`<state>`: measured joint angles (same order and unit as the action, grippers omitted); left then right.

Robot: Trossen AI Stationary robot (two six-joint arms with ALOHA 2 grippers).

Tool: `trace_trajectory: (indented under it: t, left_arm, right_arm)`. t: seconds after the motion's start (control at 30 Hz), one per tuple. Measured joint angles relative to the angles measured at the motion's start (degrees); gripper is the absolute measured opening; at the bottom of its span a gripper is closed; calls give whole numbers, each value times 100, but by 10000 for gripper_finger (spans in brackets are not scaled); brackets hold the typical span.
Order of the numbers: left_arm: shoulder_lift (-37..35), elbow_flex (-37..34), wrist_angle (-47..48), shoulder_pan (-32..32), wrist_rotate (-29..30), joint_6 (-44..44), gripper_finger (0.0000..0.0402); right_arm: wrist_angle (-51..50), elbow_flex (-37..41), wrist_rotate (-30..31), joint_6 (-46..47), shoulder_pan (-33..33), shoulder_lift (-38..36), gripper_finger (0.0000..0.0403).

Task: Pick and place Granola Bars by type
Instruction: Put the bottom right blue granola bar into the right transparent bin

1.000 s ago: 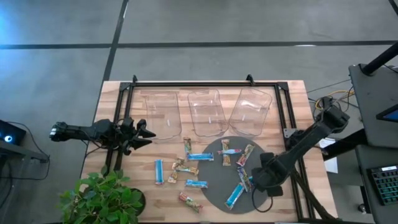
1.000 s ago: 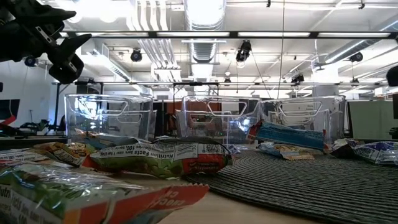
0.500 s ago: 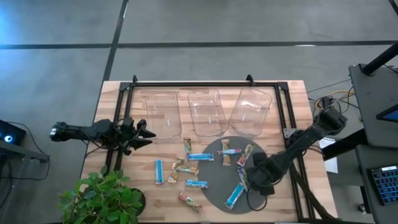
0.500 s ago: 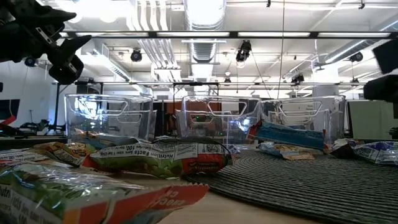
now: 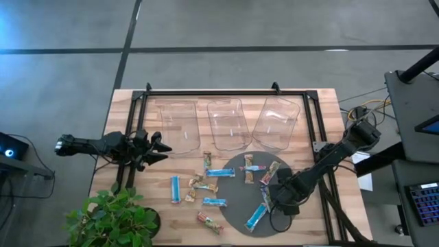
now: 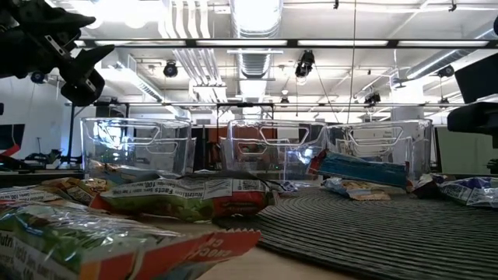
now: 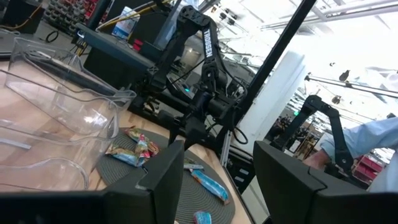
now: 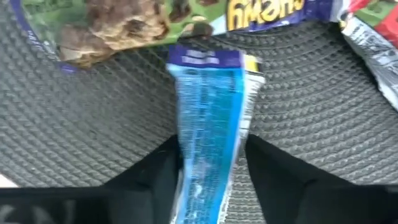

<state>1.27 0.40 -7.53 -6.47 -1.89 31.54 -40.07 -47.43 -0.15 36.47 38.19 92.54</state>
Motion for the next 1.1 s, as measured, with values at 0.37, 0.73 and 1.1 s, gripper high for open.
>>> trace_trajectory:
  t: [0.37,0.73,1.1]
  left_arm:
    - [0,2,-4,0,-2,-2,177]
    - [0,0,4,1,0,-2,177]
    - [1,2,9,-1,-2,1,177]
  right_arm:
    - [-838,-191,236,1249,1,-1402,55]
    - [-2202,-110,4541,6229,-1206,-4951,69]
    - [-673,940,3901,5092,-3381,-5906,137]
